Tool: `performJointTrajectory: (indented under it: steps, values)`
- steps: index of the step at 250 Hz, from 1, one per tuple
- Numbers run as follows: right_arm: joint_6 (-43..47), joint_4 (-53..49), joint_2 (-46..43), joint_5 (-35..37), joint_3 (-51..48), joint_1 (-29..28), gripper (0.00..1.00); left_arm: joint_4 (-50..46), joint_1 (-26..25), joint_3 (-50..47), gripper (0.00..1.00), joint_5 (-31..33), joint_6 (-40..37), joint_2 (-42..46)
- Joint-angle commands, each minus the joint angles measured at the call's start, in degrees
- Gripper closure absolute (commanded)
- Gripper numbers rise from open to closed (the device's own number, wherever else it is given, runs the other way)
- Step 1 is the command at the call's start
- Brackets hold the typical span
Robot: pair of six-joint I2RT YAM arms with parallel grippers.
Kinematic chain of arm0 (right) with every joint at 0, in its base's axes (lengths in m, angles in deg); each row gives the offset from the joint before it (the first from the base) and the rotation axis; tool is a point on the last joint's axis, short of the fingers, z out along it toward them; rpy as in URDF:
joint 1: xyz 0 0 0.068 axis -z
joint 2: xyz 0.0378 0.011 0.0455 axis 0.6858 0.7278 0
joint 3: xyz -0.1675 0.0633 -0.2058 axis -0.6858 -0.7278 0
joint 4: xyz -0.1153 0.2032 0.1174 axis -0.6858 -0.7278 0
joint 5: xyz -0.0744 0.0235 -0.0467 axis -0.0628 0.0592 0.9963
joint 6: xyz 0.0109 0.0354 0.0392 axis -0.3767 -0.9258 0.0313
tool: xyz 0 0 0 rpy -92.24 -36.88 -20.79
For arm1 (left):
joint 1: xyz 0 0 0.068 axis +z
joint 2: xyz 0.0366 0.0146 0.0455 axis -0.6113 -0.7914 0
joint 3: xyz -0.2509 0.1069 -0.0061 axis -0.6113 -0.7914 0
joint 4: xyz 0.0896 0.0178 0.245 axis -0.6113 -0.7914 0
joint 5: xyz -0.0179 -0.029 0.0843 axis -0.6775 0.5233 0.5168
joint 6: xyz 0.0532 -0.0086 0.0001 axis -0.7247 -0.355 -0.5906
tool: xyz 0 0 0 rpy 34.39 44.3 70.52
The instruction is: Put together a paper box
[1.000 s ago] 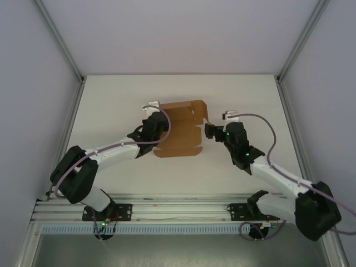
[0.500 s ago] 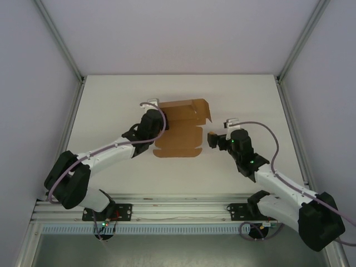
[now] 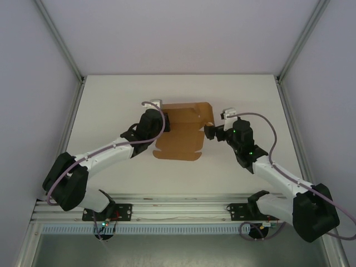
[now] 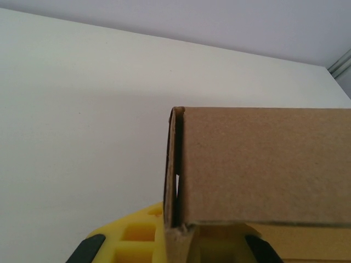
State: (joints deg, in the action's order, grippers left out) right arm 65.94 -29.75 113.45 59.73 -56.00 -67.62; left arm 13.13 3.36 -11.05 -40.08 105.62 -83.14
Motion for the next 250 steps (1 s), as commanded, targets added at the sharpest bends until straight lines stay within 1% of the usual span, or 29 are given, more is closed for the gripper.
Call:
performJointTrajectory:
  steps: [1,21,49,82,86,116,139,158,199,223,250]
  values:
    - [1.51,4.23,0.76,3.35,1.98,0.19,0.00,0.51,0.49,0.47,1.00,-1.75,-1.97,0.52]
    - [2.58,3.81,1.76,1.78,3.07,0.23,0.00,1.47,0.49,0.11,1.00,-2.81,-2.86,0.39]
    - [3.09,3.56,3.04,0.15,4.34,0.18,0.00,1.31,0.49,0.27,1.00,-2.50,-3.09,-0.22]
    - [3.26,0.82,3.50,-6.59,6.50,0.06,0.00,-0.13,0.53,1.43,1.00,-0.72,-1.62,-1.62]
    - [3.36,0.48,4.64,-7.08,6.79,-0.02,0.00,-0.38,0.45,1.68,1.00,-0.53,-1.57,-1.81]
    - [5.28,-1.62,6.39,-7.87,7.92,-0.81,0.00,-0.16,0.49,2.28,1.00,-0.39,-0.85,-2.80]
    - [8.51,-5.79,8.85,-4.67,9.96,-1.69,0.00,0.87,0.40,2.21,1.00,-0.96,-1.47,-2.92]
    - [9.45,-8.22,10.97,-1.80,11.74,-2.20,0.00,0.91,0.39,2.13,1.00,-0.83,-1.53,-2.90]
    - [11.02,-5.93,14.07,2.84,12.28,-4.99,0.00,2.15,0.40,1.56,1.00,-0.81,0.05,-2.37]
    - [12.61,-3.83,15.60,8.94,12.69,-7.78,0.00,1.93,0.38,1.97,1.00,-0.70,0.01,-2.45]
    - [10.59,-4.42,15.57,14.59,13.92,-8.23,0.00,1.24,0.39,1.87,1.00,0.86,-0.47,-2.42]
